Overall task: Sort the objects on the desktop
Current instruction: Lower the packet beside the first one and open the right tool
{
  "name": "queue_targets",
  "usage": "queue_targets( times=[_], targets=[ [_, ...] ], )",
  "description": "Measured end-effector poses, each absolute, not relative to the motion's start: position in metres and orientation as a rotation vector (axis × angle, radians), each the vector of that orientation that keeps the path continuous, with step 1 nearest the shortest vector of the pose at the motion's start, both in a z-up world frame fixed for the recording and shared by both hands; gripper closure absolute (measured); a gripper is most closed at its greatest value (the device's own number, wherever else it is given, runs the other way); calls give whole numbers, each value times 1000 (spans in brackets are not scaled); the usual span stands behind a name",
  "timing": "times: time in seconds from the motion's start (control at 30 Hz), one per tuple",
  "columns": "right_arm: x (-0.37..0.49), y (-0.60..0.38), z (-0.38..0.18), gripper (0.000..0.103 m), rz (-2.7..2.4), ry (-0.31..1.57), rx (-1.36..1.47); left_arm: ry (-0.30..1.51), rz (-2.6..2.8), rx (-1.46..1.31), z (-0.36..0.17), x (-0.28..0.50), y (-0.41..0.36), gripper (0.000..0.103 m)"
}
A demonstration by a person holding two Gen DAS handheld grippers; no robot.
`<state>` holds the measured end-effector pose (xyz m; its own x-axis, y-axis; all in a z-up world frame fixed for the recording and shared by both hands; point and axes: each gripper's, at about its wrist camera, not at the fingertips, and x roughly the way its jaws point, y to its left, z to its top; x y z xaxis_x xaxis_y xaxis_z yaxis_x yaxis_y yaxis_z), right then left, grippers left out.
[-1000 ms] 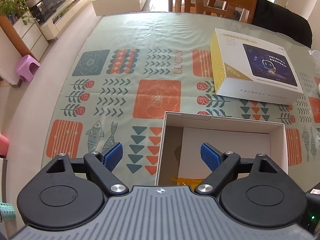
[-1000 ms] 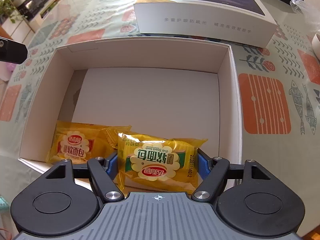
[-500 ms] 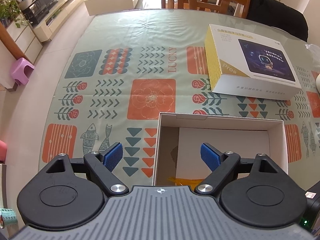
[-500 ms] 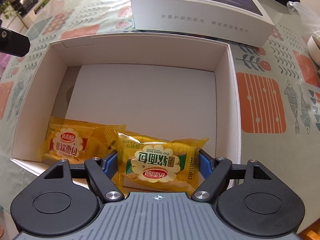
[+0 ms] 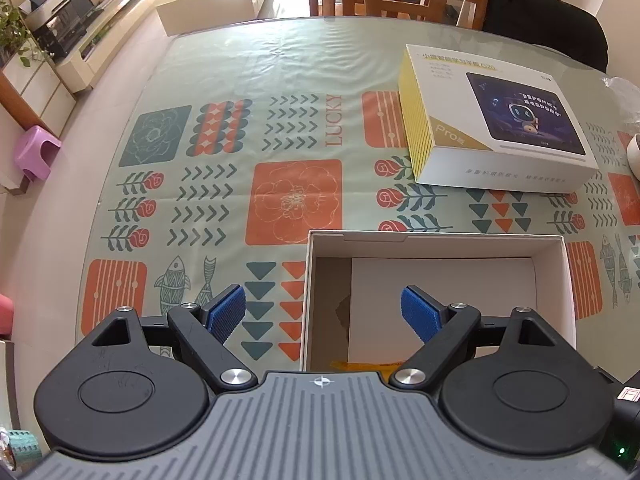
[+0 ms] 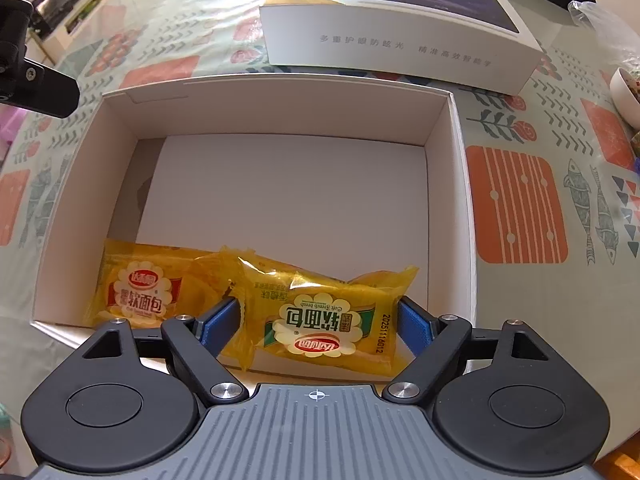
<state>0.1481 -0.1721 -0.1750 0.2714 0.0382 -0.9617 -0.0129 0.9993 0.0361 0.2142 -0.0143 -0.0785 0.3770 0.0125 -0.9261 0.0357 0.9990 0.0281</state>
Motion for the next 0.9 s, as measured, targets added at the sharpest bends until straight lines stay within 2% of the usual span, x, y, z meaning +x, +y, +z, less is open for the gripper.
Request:
queue_targets(
  times=[0.27, 0.4, 0.5, 0.67, 0.9],
  targets=[
    [146, -172, -147, 20, -4, 1232, -7, 1185, -16, 42, -79, 215, -12, 0],
    [150, -170, -123, 9, -51, 1179, -37, 1186, -13, 40, -79, 215, -11, 0],
    [158, -170, -101, 9, -76, 1139, -28, 1182, -15, 43, -77, 214, -12, 0],
    [171, -168, -57, 0, -156, 1031, -64, 1162, -19, 46, -70, 211, -14, 0],
    [175, -171, -9, 0, -190, 978, -39, 1144, -1, 57, -62, 206, -14, 0]
  ],
)
